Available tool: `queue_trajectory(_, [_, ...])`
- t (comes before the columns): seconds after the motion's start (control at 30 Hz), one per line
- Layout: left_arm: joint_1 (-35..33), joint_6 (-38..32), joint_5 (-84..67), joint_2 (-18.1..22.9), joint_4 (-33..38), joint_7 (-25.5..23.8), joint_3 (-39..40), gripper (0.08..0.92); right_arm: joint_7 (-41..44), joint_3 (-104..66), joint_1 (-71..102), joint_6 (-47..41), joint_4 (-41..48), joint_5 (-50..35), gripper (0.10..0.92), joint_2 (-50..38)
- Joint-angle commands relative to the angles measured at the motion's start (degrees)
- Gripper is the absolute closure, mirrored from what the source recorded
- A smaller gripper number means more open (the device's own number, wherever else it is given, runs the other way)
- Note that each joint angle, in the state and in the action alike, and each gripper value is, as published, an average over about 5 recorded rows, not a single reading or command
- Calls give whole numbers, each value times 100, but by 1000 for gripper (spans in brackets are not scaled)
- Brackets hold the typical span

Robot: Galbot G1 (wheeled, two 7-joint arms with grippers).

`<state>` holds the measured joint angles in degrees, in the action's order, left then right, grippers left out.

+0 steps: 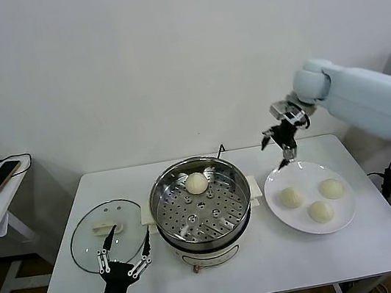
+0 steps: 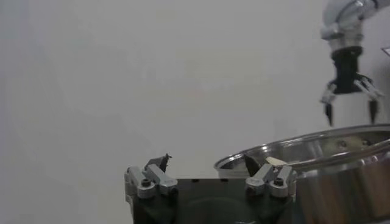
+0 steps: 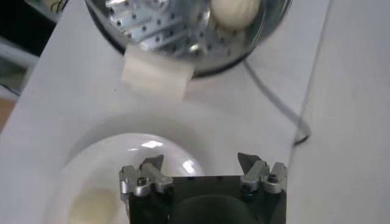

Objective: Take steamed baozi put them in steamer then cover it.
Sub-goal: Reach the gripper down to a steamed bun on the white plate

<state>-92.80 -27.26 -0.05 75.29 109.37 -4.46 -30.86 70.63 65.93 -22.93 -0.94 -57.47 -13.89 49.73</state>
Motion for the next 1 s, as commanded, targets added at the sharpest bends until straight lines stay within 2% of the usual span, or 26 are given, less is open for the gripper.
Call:
queue_trajectory(0.03, [-3, 3, 3, 2, -18, 5, -7, 177, -206, 6, 747, -454, 200, -59, 203, -328])
queue_trajectory(0.33, [-17, -11, 4, -1, -47, 9, -7, 177, -321, -335, 1269, -431, 766, 359, 203, 64])
queue_trajectory(0.83, [-24, -28, -4, 2, -61, 29, -28, 177, -514, -612, 1550, -364, 1271, 560, 203, 385])
queue_trajectory(1.0, [-21, -32, -9, 7, -63, 38, -42, 177, -558, -633, 1563, -361, 1317, 568, 251, 427])
